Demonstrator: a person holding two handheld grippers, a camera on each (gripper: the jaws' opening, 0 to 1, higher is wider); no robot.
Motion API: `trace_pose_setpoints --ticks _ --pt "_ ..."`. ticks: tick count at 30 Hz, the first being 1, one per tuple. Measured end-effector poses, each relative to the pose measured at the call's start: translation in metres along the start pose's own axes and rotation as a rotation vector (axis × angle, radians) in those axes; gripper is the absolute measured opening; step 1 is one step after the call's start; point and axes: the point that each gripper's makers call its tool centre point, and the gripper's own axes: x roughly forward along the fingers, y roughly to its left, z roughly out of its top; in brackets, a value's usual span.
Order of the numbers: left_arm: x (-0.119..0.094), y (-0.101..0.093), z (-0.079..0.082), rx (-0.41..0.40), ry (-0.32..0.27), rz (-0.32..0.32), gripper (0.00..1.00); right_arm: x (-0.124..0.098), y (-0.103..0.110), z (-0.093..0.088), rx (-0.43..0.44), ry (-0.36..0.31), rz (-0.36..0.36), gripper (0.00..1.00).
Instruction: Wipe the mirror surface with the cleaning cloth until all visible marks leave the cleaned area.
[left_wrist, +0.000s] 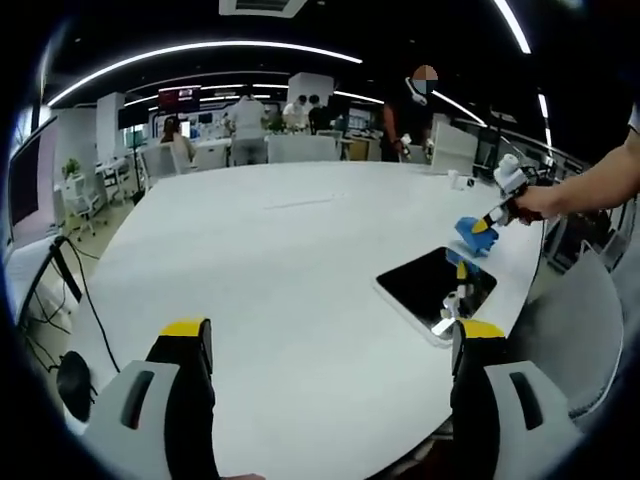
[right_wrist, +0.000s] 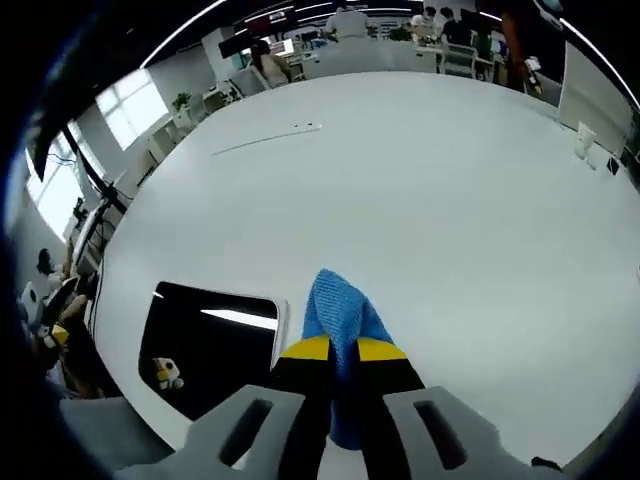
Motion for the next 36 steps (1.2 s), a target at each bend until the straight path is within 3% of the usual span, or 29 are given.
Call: trace_pose_setpoints --ticks 7,11,17,24,29,36 --pt "0.002 -0.009 -0.005 0.008 0.013 -0.007 0.99 0.018 0.035 -0.001 0.109 0.033 0.109 0.01" --pt "0.001 -0.017 -0.011 0.008 0.033 -0.022 0.99 0.033 0.049 -0.006 0.089 0.07 0.101 0.01" --pt "-0.001 -0.01 -0.015 0.013 0.047 -0.023 0.99 0.048 0.062 -0.013 0.041 0.113 0.085 0.01" --pt "0.0 0.004 -0.009 -0.025 0.022 0.0 0.99 0.053 0.064 -0.013 0.009 0.125 0.058 0.01" --pt "0.004 -0.001 -0.009 -0.02 0.028 -0.017 0.99 0.055 0.068 -0.013 0.021 0.13 0.062 0.01" --pt "0.005 -0.002 -0.009 -0.011 0.032 -0.035 0.99 0.061 0.096 -0.013 0.009 0.146 0.079 0.01"
